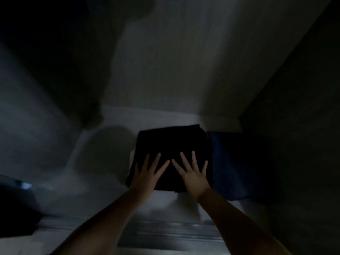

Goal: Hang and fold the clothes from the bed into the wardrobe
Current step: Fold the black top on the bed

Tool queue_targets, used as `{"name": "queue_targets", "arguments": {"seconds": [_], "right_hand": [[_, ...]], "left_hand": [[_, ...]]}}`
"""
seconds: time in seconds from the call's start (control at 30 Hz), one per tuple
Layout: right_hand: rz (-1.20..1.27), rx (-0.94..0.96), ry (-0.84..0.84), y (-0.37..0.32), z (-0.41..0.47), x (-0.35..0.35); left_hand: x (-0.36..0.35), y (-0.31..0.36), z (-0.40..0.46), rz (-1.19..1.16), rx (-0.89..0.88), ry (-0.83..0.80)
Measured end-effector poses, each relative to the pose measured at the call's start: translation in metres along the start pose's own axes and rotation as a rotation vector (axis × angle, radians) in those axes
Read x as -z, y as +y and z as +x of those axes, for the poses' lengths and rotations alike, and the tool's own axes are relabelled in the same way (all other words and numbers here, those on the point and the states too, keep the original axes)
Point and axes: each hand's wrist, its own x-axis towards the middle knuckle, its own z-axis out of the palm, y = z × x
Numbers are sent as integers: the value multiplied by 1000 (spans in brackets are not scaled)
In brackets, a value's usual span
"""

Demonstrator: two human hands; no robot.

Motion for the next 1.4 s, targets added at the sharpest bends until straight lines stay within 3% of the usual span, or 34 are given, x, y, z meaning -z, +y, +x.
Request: {"name": "queue_targets", "arguments": {"seconds": [0.1, 0.3, 0.47, 0.67, 0.83, 1.03, 1.23, 1.4], "right_hand": [[-16, 7, 44, 3, 1, -35], [-37, 29, -35, -2, -6, -29], [12, -48, 193, 12, 14, 33], [171, -165, 115, 30, 28, 6], [212, -176, 150, 43, 36, -42], [179, -198, 92, 44, 53, -45], [64, -234, -94, 37, 47, 25], [189, -167, 89, 19, -17, 121]], "left_hand": [[-43, 0, -2, -108, -30, 91], [-66, -17, 0, -153, -158, -9], [-20, -16, 30, -162, -27, 107], [-25, 7, 47, -144, 55, 131], [-53, 23, 46, -141, 27, 272], [-61, 19, 58, -138, 36, 220], [-13, 11, 69, -89, 52, -9], [106, 21, 40, -158, 16, 89]]}}
